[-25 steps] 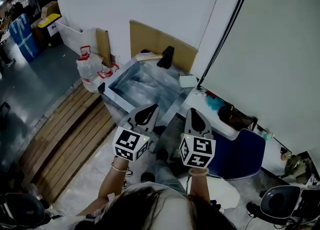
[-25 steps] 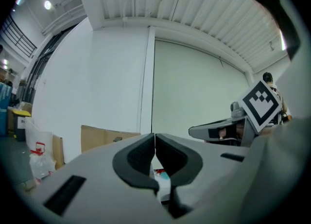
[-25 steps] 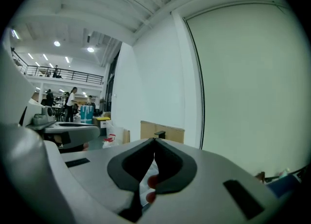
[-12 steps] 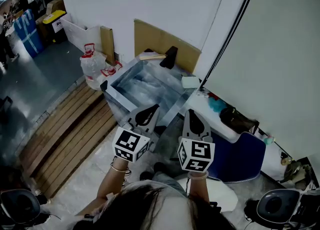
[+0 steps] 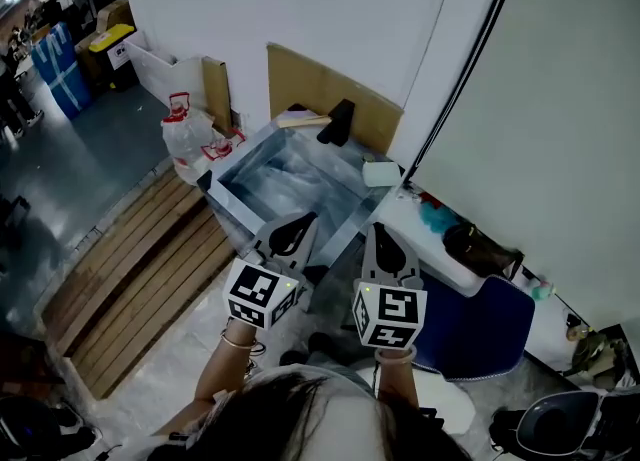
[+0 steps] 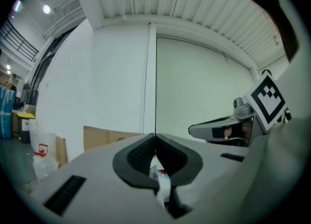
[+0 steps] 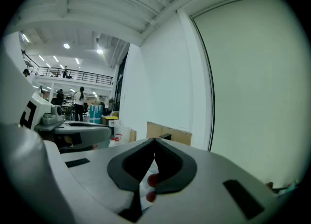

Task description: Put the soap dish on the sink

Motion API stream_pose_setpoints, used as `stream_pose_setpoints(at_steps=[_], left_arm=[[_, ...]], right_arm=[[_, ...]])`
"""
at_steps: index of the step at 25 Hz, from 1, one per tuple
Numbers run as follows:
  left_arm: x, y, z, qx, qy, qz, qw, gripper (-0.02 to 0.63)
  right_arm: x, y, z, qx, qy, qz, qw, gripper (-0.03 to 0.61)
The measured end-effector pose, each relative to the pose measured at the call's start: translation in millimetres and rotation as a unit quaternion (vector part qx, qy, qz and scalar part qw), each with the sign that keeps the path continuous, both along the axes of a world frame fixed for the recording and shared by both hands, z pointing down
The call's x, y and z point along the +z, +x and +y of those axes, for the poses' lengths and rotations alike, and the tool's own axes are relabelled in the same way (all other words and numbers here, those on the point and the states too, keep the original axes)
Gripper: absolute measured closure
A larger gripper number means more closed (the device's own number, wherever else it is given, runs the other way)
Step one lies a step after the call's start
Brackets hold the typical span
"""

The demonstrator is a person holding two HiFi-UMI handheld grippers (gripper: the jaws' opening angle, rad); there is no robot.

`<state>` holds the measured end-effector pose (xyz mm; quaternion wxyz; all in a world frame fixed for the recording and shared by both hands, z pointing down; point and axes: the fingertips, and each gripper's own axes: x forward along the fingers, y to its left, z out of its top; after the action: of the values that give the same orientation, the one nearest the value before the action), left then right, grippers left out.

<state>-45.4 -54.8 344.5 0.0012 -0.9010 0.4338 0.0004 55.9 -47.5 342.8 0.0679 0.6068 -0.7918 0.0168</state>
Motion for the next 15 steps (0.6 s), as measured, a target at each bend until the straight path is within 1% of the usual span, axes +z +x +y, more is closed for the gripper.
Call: stream_pose_setpoints(at_steps=[15], left_arm=[[17.8, 26.5, -41.6, -0.005, -0.023, -0.004, 0.9997, 0.604]], right_arm=[[19.1, 26.0, -42.9, -0.006, -0.020, -0.003, 1.000, 0.554]])
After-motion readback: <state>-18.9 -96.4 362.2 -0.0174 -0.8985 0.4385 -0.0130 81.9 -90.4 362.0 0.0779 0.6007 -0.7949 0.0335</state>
